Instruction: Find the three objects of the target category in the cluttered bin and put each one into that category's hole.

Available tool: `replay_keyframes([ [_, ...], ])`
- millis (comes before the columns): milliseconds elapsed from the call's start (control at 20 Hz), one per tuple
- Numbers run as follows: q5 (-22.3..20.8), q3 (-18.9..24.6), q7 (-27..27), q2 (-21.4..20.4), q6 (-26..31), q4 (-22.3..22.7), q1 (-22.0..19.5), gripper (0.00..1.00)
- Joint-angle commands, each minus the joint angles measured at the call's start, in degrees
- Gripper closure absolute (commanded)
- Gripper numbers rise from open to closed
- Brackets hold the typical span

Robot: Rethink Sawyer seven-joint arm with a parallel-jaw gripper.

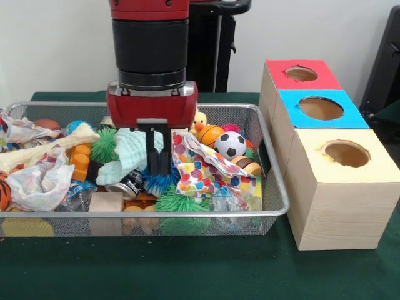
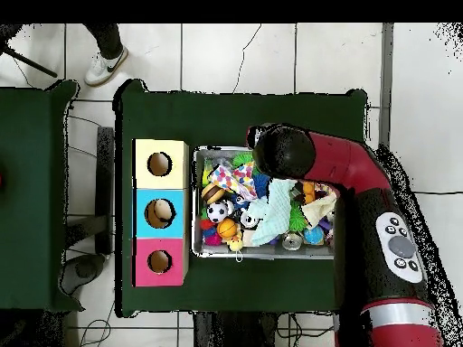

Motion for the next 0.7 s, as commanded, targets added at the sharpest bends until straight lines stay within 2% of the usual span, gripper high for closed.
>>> replay_keyframes([
  [50,-3.5,6.2,-11.7,1.0,7.7,4.4,-2.8,1.00],
  [700,-6.0,8.6,-10.9,0.7,8.7,4.7,-4.4,1.00],
])
